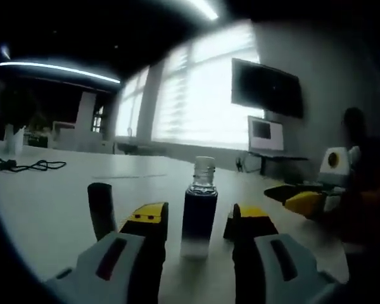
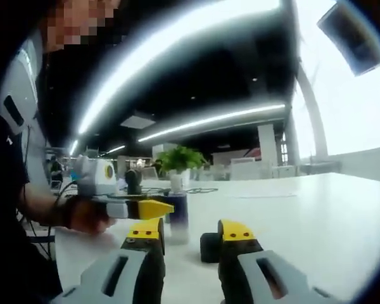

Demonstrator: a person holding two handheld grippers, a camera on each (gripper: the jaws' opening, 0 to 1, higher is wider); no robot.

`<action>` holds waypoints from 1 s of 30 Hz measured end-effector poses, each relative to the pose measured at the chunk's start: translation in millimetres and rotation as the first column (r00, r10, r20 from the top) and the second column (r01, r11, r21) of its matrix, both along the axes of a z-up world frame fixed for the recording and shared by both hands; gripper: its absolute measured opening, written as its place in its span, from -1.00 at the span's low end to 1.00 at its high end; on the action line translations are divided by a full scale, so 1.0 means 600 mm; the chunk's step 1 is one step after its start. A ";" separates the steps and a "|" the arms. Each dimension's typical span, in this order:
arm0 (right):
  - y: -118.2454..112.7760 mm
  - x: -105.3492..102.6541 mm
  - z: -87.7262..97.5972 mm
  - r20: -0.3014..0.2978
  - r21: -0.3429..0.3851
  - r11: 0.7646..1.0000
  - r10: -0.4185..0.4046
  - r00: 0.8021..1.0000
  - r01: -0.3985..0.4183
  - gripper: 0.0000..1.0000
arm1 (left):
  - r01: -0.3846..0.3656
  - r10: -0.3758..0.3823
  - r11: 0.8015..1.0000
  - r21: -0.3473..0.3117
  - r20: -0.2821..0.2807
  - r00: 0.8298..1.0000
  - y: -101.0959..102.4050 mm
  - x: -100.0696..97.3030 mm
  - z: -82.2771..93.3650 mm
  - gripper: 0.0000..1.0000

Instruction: Pick up cosmetic bottle twist off cap place on table pick up cap screw tight cap place on table

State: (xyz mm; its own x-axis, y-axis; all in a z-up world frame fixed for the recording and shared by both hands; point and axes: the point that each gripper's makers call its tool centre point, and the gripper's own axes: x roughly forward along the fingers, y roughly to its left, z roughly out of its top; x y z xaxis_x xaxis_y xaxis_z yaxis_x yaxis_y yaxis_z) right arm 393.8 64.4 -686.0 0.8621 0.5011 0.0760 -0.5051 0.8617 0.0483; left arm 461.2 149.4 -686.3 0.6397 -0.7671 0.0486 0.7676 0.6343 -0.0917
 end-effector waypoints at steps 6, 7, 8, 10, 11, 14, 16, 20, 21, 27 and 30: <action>-0.001 0.000 0.001 0.007 -0.004 1.000 -0.003 1.000 0.004 -0.48 | -0.021 0.021 1.000 0.008 0.014 1.000 -0.017 0.018 -0.005 -0.42; -0.002 0.000 0.002 0.009 0.000 1.000 -0.006 1.000 0.006 -0.48 | -0.034 0.033 0.999 0.009 0.028 0.999 -0.018 0.021 -0.002 -0.42; -0.003 0.000 0.002 0.008 0.003 1.000 -0.009 1.000 0.009 -0.48 | -0.037 0.037 0.999 0.006 0.034 0.999 -0.021 0.022 0.001 -0.42; -0.003 0.001 0.002 0.006 0.005 1.000 -0.008 1.000 0.008 -0.48 | -0.038 0.038 0.999 0.004 0.029 0.999 -0.028 0.026 0.002 -0.43; -0.003 0.001 0.002 0.004 0.006 1.000 -0.006 1.000 0.006 -0.48 | -0.033 0.032 0.999 0.015 0.023 0.999 -0.032 0.027 -0.002 -0.44; 0.000 0.000 0.001 0.005 -0.001 1.000 0.000 1.000 0.000 -0.48 | -0.039 0.038 0.999 0.034 0.029 0.999 -0.034 0.028 -0.008 -0.49; 0.000 0.000 0.000 0.006 -0.004 1.000 -0.001 1.000 0.001 -0.48 | -0.038 0.038 0.999 0.027 0.024 0.999 -0.032 0.028 -0.006 -0.53; -0.001 -0.001 0.001 0.007 0.003 1.000 -0.002 1.000 0.002 -0.49 | -0.043 0.043 0.999 0.018 0.008 0.999 -0.030 0.031 -0.008 -0.58; 0.000 -0.001 0.001 0.007 0.002 1.000 0.000 1.000 0.000 -0.49 | -0.049 0.048 0.999 0.019 0.013 0.999 -0.028 0.033 -0.008 -0.58; 0.001 -0.001 0.000 0.006 -0.005 1.000 -0.001 1.000 0.001 -0.49 | -0.047 0.047 0.998 0.029 0.003 0.999 -0.031 0.038 -0.013 -0.58; 0.001 -0.002 -0.001 0.005 -0.005 1.000 0.001 1.000 -0.001 -0.51 | -0.054 0.054 0.998 0.030 -0.005 0.999 -0.029 0.038 -0.014 -0.60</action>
